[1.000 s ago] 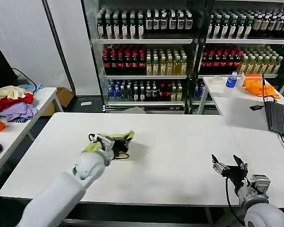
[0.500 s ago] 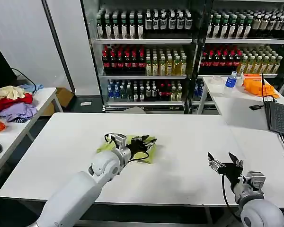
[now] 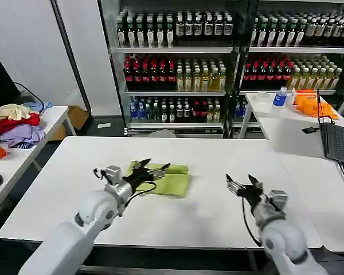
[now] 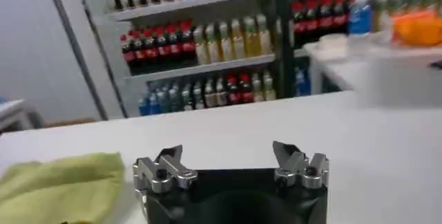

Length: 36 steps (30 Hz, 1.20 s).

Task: Fold and organize the clothes.

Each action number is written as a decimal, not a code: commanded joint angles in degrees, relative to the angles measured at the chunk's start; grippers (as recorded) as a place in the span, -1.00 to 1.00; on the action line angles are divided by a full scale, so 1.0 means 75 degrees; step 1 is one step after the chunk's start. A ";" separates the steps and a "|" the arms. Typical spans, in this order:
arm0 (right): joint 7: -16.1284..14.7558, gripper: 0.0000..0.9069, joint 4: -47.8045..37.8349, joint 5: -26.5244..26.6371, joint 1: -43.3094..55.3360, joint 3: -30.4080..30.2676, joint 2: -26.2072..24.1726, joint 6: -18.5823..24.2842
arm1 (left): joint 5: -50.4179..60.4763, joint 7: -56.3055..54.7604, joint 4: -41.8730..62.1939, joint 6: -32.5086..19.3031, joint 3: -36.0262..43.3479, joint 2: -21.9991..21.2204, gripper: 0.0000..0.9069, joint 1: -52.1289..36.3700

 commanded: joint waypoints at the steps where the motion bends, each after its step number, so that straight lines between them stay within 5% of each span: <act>1: 0.0431 1.00 -0.2318 0.0911 0.2668 -0.2006 0.1099 -0.0165 | -0.0075 -0.0244 -0.0596 -0.0120 -0.1514 0.0522 1.00 0.1365; 14: 0.0590 1.00 -0.3817 0.1230 0.3389 -0.2844 0.2036 -0.0294 | -0.0057 -0.0283 -0.0635 -0.0127 -0.1693 0.0448 1.00 0.1581; 16: 0.0622 0.78 -0.3940 0.1280 0.3439 -0.2845 0.2121 -0.0283 | -0.0041 -0.0281 -0.0642 -0.0126 -0.1696 0.0430 1.00 0.1609; 19: 0.0680 -0.22 -0.4096 0.1312 0.3494 -0.2873 0.2256 -0.0271 | -0.0018 -0.0281 -0.0640 -0.0128 -0.1700 0.0394 1.00 0.1641; 22: 0.0750 -0.93 -0.4269 0.1283 0.3536 -0.2920 0.2346 -0.0197 | -0.0013 -0.0279 -0.0643 -0.0131 -0.1697 0.0379 1.00 0.1656; 36: 0.0735 -1.00 -0.4993 0.0381 0.3905 -0.2646 0.2124 0.0041 | 0.0035 -0.0267 -0.0692 -0.0151 -0.1646 0.0338 1.00 0.1760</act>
